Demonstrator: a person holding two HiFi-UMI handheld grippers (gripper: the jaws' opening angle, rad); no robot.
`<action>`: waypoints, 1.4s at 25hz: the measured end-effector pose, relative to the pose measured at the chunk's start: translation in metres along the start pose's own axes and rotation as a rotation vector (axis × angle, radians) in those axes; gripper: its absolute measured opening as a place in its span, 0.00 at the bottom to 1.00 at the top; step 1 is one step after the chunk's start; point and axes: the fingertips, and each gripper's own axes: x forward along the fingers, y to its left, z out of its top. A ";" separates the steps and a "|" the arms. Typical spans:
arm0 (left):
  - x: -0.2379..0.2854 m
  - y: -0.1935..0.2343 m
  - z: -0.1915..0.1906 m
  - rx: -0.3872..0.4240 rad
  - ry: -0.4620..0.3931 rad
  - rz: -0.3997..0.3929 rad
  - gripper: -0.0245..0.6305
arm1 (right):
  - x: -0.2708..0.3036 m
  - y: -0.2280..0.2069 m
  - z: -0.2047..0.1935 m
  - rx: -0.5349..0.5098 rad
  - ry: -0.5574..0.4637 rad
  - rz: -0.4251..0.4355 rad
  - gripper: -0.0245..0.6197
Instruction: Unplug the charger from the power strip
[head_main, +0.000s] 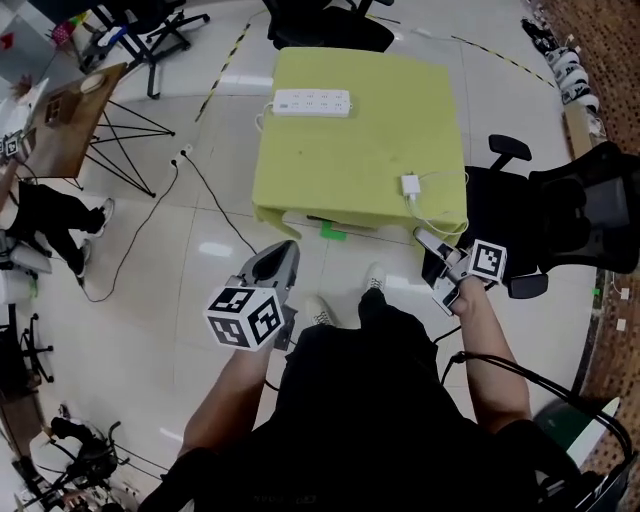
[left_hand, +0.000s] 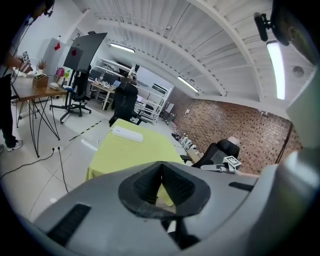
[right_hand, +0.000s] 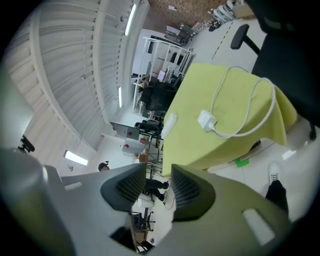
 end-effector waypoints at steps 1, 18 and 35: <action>0.000 0.003 -0.001 -0.002 0.001 -0.005 0.05 | -0.003 0.011 -0.004 -0.024 -0.011 0.020 0.26; -0.044 -0.107 -0.031 0.073 -0.058 -0.020 0.05 | -0.096 0.164 -0.081 -0.956 -0.078 0.034 0.04; -0.089 -0.141 -0.079 0.078 -0.090 0.065 0.05 | -0.145 0.163 -0.121 -1.018 -0.077 0.091 0.04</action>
